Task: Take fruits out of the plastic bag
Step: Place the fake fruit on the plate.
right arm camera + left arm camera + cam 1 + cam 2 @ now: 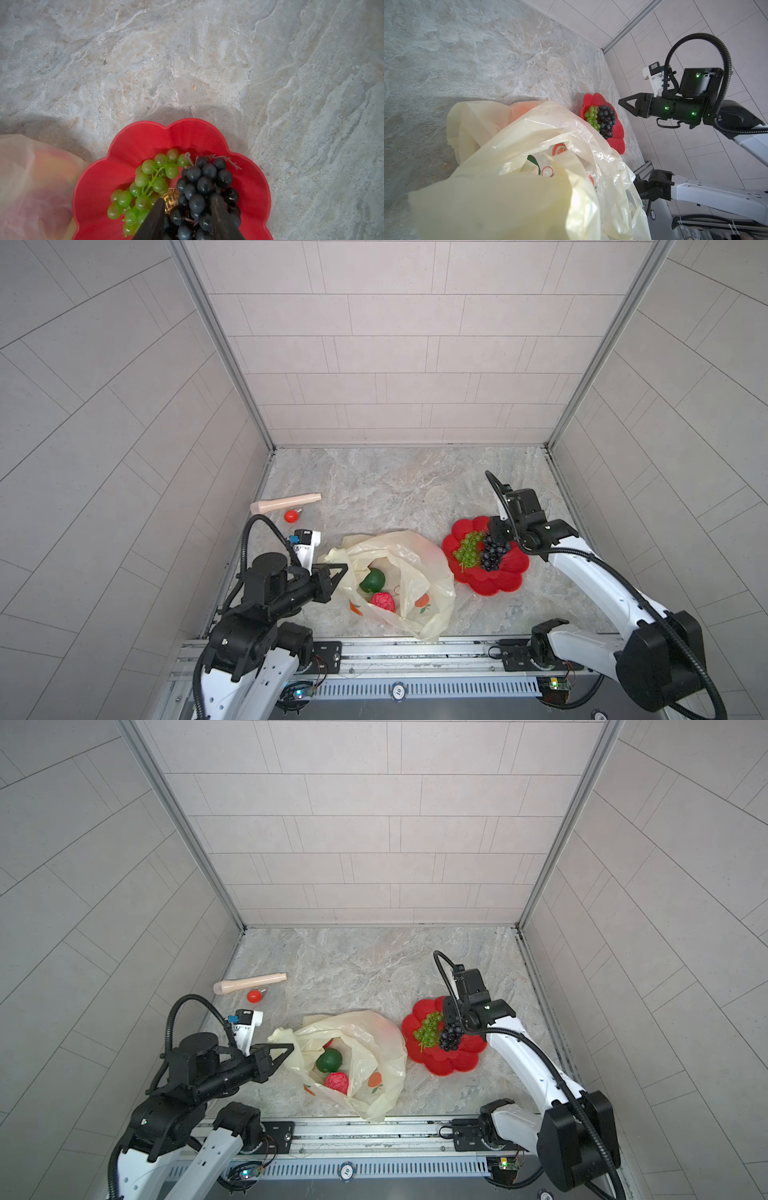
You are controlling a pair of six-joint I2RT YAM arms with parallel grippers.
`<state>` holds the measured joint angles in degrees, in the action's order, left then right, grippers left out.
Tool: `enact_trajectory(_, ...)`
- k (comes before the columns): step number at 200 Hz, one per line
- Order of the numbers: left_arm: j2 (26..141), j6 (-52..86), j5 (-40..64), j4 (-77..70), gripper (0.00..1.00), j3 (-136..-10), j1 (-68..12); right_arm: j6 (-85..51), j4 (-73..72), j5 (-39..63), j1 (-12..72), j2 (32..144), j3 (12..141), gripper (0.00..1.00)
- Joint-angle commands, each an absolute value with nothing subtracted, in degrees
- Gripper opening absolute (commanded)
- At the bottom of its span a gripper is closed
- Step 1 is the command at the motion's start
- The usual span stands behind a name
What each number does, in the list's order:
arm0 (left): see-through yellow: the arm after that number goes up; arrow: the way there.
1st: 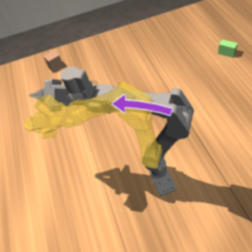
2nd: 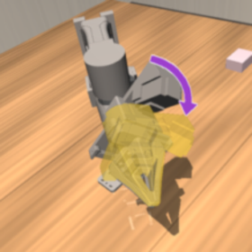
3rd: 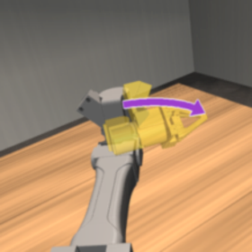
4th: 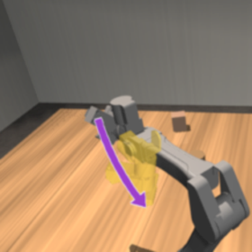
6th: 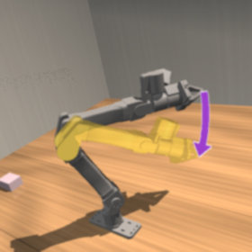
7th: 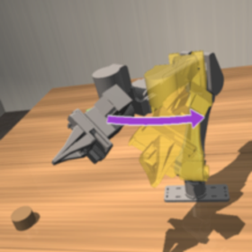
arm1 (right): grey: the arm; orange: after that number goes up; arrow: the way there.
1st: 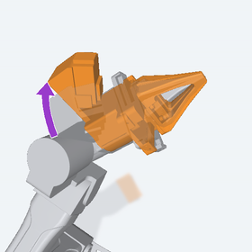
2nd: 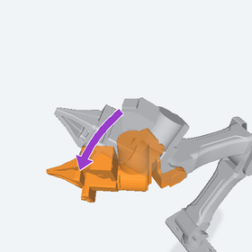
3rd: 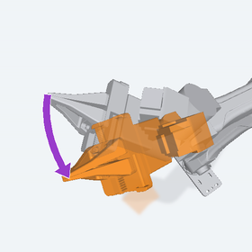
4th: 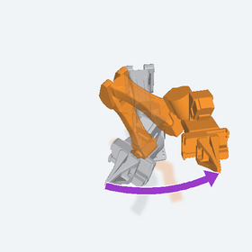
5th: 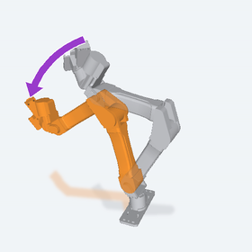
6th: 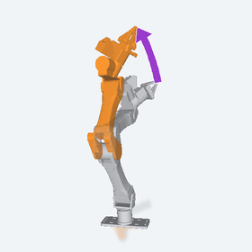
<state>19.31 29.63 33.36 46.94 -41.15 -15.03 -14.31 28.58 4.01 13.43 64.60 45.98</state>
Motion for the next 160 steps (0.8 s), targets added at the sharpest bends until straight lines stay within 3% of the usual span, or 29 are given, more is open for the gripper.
enact_trajectory(1,19.47,29.80,33.36,45.78,0.04,-40.86,-14.84,-16.97,27.85,3.72,13.18,63.84,41.32,0.38)
enact_trajectory(40,19.73,29.75,33.60,45.78,0.04,-40.86,-14.85,-19.14,25.36,7.61,12.87,69.53,41.38,0.33)
enact_trajectory(92,18.62,29.83,33.39,45.71,0.04,-40.74,-14.82,-20.74,23.33,9.41,12.83,75.39,41.14,0.33)
enact_trajectory(160,19.44,29.45,34.04,45.53,0.04,-40.92,-14.85,-19.96,30.32,7.82,12.83,67.44,47.39,0.36)
